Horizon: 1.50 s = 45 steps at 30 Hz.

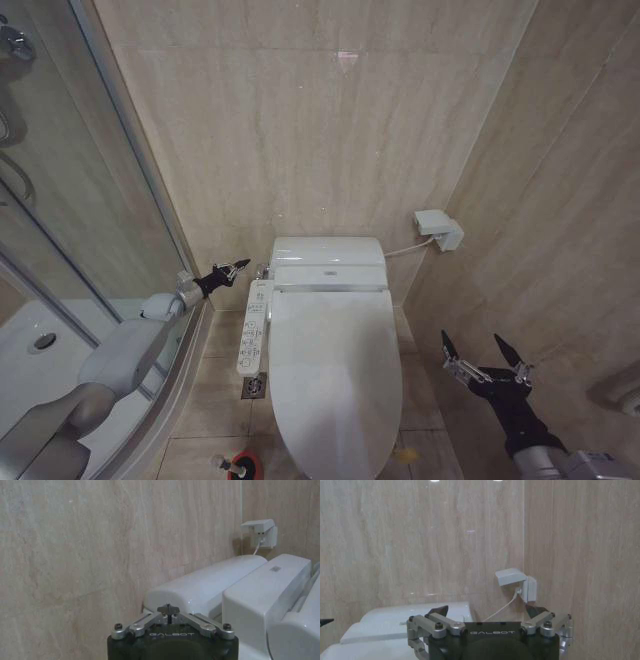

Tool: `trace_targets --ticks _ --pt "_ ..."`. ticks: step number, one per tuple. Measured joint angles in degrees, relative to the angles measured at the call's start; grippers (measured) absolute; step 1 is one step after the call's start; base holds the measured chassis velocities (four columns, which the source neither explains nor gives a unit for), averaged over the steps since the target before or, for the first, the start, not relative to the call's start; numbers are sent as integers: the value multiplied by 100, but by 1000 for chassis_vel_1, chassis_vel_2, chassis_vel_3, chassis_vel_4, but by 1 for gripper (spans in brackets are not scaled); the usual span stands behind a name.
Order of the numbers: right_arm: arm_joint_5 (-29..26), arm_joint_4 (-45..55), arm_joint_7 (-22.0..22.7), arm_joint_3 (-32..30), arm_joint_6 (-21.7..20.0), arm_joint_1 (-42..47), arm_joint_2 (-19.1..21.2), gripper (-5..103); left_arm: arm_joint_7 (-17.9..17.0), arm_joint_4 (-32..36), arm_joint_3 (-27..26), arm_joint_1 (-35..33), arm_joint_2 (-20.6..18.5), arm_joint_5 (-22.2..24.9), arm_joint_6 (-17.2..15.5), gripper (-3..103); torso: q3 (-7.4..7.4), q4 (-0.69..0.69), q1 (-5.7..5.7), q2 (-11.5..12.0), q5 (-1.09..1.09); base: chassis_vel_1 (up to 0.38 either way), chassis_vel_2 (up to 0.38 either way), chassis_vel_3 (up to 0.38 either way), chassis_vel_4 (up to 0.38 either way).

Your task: Open the toilet lid, clean the toilet bowl with a toilet brush, close the toilet lid, and flush.

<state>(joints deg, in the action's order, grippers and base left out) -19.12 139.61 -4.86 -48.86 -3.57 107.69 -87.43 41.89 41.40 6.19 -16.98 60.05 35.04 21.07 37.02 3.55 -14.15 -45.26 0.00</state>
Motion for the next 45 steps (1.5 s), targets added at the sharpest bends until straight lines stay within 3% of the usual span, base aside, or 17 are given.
trace_targets --ticks 24,45 --pt "0 0 0 0 0 0 0 100 114 -21 -37 -67 41 19 9 0 0 1 -1 0 0 -30 32 29 -28" --pt "0 0 0 0 0 0 0 100 895 -464 -163 -152 104 -130 224 0 0 0 0 0 0 -9 14 9 -13"
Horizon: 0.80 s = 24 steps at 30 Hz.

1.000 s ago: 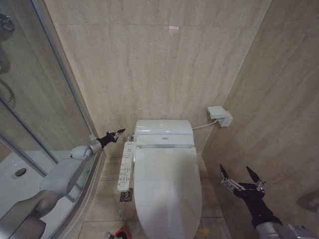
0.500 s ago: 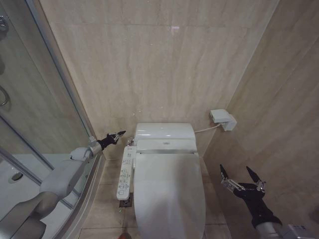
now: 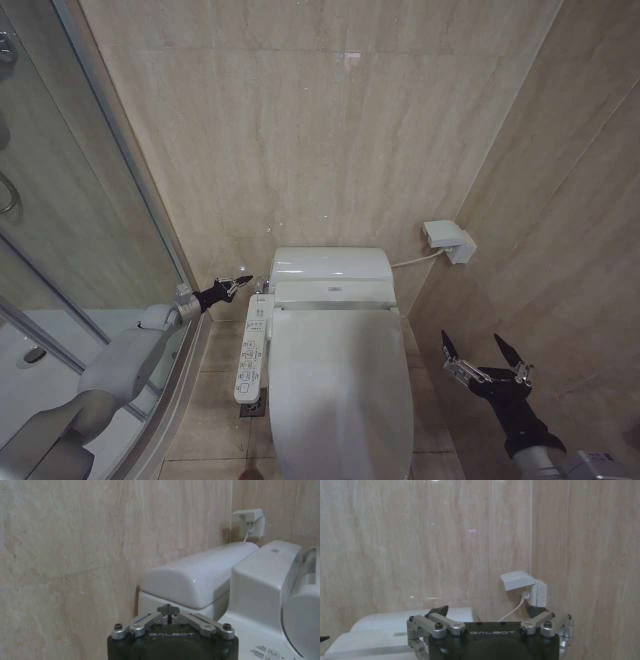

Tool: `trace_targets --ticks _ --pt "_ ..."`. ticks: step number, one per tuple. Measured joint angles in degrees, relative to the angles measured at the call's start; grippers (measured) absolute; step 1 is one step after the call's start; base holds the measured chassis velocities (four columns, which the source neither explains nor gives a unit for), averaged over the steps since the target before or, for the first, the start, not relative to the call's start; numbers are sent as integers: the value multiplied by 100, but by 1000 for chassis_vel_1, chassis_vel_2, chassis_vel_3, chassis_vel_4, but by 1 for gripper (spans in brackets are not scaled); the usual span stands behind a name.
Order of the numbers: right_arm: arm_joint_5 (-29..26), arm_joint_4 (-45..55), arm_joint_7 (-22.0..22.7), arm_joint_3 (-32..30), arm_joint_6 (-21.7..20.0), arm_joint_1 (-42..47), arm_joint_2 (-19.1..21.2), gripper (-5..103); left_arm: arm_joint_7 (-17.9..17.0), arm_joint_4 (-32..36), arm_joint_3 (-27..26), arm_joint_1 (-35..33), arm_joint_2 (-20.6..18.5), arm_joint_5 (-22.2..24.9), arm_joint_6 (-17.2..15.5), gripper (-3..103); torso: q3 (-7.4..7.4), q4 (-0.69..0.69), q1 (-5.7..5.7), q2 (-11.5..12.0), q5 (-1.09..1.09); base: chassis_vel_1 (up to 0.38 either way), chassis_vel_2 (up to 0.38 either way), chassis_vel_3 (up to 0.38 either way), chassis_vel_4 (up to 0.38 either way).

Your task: Open the toilet lid, clean the toilet bowl with a toilet brush, close the toilet lid, and flush.

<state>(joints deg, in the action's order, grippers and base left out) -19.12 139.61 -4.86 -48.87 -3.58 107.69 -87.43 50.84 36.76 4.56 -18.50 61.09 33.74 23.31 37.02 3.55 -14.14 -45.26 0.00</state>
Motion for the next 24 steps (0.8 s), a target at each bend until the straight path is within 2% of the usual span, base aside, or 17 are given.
trace_targets --ticks 10,24 --pt "0 0 0 0 0 0 0 100 224 -539 -84 128 282 -217 73 0 0 0 0 0 1 0 0 0 0" --pt "0 0 0 0 0 0 0 100 228 -814 -150 195 529 -399 101 0 0 0 -1 0 0 0 0 0 0"
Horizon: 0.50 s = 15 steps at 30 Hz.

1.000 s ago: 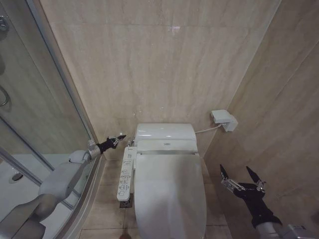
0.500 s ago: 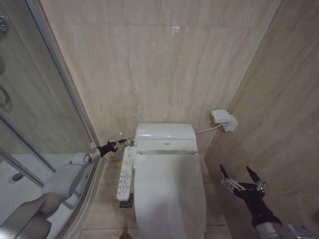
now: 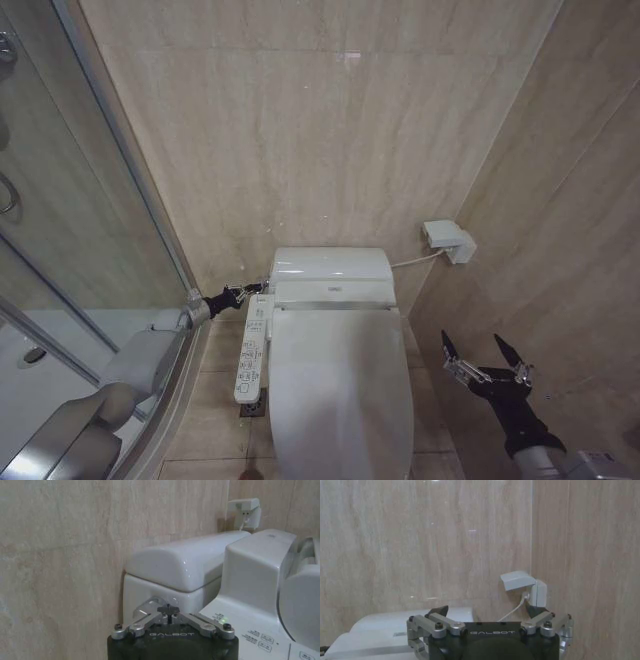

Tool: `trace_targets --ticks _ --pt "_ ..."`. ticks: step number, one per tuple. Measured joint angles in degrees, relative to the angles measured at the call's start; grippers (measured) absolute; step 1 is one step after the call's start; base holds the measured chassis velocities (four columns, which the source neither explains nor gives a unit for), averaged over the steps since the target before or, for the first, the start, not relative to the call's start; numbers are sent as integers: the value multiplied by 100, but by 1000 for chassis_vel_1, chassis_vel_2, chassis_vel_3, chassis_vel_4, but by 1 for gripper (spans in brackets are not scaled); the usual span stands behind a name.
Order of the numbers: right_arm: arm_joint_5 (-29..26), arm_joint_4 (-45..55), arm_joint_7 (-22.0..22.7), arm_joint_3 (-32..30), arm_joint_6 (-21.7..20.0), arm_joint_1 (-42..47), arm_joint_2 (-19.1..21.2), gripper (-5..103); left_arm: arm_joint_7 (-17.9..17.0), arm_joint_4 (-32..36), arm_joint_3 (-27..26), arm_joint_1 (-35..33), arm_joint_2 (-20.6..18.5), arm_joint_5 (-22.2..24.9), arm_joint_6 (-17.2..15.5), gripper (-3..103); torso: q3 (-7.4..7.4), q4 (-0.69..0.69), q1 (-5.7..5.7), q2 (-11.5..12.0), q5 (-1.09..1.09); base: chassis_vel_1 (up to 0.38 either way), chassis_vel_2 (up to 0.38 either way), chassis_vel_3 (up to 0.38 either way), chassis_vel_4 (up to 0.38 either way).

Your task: Open the toilet lid, clean the toilet bowl with a toilet brush, close the toilet lid, and flush.

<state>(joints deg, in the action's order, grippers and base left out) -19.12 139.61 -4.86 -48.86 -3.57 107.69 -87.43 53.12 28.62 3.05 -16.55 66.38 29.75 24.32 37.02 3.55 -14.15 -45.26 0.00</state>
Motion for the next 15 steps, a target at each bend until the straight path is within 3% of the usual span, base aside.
trace_targets --ticks 15 --pt "0 -1 0 0 0 0 0 100 -23 -103 -167 -173 68 -98 39 0 -1 -1 0 0 -1 0 0 0 0"
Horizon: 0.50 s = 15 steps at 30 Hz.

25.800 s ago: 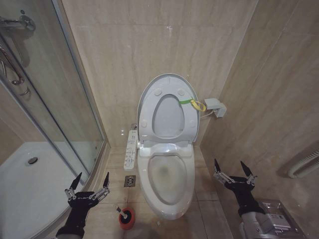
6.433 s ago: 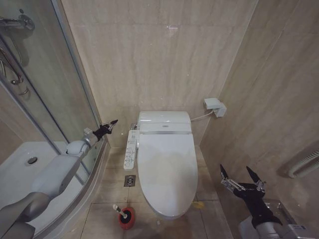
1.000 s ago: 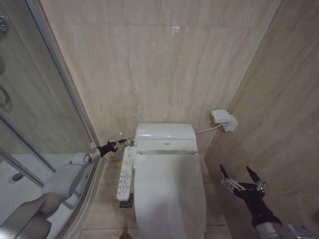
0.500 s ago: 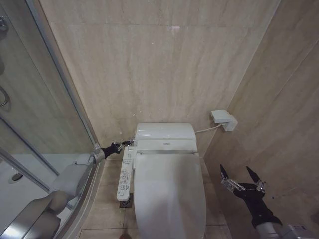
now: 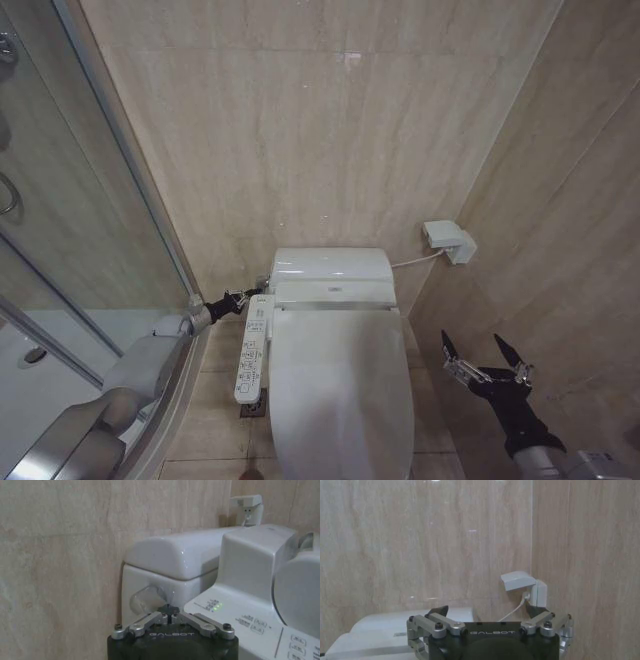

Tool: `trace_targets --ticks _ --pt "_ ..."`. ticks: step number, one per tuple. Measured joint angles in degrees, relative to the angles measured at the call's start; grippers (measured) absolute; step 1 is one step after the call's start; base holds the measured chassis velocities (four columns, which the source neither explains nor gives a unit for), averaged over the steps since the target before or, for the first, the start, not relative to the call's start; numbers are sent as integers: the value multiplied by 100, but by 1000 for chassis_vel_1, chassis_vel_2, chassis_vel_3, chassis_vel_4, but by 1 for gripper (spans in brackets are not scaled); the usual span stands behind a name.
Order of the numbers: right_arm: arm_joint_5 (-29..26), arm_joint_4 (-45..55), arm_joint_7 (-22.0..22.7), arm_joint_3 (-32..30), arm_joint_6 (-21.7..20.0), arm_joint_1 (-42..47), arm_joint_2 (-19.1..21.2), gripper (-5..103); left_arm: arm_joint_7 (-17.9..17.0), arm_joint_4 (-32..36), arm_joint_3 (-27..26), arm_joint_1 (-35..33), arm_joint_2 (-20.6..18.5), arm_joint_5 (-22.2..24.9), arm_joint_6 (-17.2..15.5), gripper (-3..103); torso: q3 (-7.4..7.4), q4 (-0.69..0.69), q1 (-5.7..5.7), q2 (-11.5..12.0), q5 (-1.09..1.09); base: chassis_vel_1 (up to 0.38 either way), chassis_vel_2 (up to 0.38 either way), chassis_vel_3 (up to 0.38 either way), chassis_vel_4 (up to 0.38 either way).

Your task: Open the toilet lid, clean the toilet bowl with a toilet brush, close the toilet lid, and flush.

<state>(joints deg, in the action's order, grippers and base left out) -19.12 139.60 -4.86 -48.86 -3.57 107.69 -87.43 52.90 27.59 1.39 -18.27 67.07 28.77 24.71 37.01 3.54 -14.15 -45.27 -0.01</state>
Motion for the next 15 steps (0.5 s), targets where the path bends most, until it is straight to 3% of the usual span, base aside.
trace_targets --ticks 11,15 --pt "0 1 0 0 0 0 0 100 -138 -173 -51 0 -14 74 -141 0 1 1 0 0 3 0 0 0 0" --pt "0 0 0 0 0 0 0 100 -605 122 -85 -123 -37 205 -139 0 1 0 0 0 2 0 0 0 0"
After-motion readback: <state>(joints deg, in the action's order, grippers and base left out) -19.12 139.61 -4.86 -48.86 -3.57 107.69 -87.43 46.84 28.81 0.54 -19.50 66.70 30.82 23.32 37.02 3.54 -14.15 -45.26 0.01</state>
